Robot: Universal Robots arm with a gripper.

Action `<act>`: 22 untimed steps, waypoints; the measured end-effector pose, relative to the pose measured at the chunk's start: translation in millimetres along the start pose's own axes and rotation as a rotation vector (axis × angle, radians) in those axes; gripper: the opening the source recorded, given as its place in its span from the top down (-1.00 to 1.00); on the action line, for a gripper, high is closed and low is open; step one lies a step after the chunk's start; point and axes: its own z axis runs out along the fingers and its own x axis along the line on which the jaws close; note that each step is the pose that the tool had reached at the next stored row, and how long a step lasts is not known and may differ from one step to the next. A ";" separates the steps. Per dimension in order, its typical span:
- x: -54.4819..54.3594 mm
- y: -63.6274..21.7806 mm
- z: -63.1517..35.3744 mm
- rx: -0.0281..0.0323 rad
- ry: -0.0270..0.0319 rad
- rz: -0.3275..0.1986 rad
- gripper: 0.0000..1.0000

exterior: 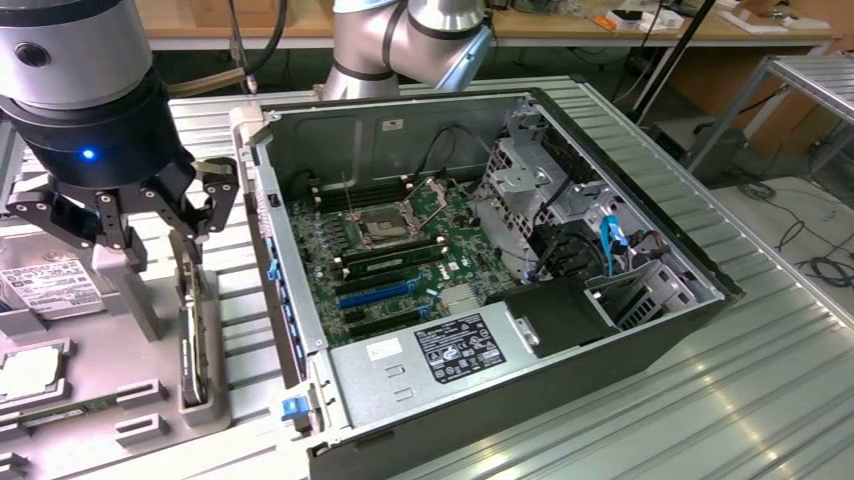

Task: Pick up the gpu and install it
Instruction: 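Pick up the gpu and move the gpu toward the slot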

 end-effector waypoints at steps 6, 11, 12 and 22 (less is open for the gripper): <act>0.0 -0.1 1.4 0.0000 0.0000 0.000 0.04; 0.1 -0.1 3.3 0.0000 0.0000 0.000 0.04; 0.1 -0.2 3.4 0.0000 0.0000 0.000 0.04; 0.4 -0.4 9.2 0.0000 -0.0001 0.000 0.04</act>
